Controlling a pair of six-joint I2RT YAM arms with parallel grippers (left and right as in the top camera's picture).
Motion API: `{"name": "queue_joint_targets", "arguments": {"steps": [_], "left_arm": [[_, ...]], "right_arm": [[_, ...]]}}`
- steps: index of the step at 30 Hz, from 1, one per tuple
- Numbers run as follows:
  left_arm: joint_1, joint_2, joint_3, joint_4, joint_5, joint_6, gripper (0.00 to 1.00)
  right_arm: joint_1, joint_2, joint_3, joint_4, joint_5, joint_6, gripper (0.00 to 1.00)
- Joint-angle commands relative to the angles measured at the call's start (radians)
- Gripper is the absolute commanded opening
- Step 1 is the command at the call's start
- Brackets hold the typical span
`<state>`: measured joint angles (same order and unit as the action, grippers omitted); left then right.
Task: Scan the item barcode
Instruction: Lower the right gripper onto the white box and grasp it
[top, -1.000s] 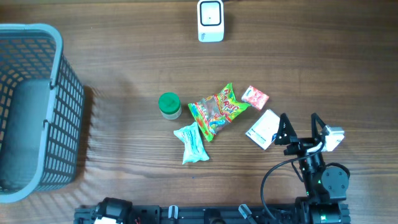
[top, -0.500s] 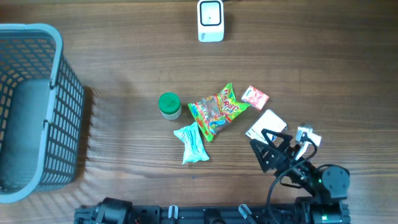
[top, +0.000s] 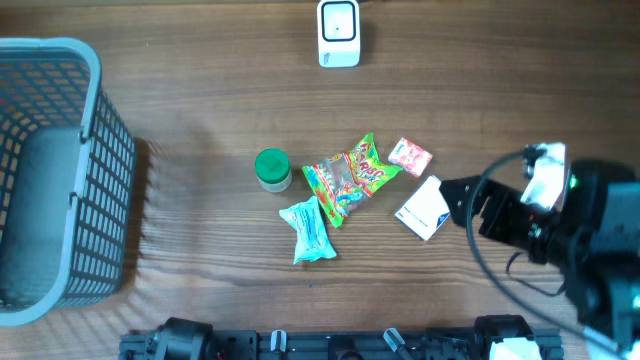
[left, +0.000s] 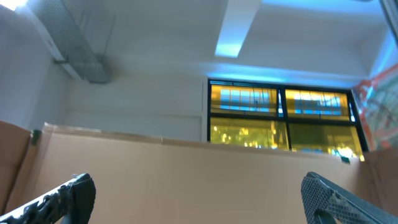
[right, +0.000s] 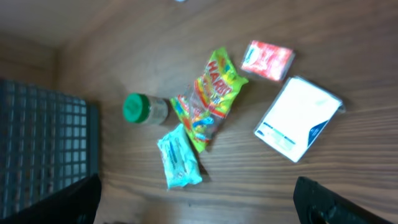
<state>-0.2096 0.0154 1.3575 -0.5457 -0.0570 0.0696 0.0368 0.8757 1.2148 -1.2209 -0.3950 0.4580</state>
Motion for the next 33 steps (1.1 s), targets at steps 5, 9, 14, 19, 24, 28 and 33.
{"name": "queue_joint_targets", "arguments": {"steps": [5, 9, 14, 19, 24, 28, 33], "left_arm": [[-0.005, -0.009, -0.032, -0.011, 0.016, -0.003, 1.00], [-0.005, -0.009, -0.032, -0.028, 0.010, -0.003, 1.00], [-0.005, -0.009, -0.032, 0.010, -0.200, -0.002, 1.00], [-0.005, -0.009, -0.032, 0.128, -0.295, -0.003, 1.00], [-0.005, -0.009, -0.032, -0.035, -0.409, -0.003, 1.00], [-0.005, -0.009, -0.032, -0.160, -0.409, -0.003, 1.00], [-0.005, -0.009, -0.032, -0.188, -0.409, -0.003, 1.00]], "right_arm": [[0.000, 0.217, 0.179, -0.133, 0.073, -0.039, 1.00], [0.000, 0.307, 0.179, -0.130, 0.073, -0.036, 1.00], [0.000, 0.446, 0.179, -0.141, 0.193, 0.135, 0.99], [0.000, 0.653, 0.178, -0.232, 0.379, 0.398, 1.00], [0.023, 0.839, 0.158, -0.142, 0.376, 0.409, 1.00], [0.077, 0.892, 0.055, 0.035, 0.373, 0.434, 1.00], [0.089, 0.895, -0.080, 0.188, 0.367, 0.433, 1.00]]}}
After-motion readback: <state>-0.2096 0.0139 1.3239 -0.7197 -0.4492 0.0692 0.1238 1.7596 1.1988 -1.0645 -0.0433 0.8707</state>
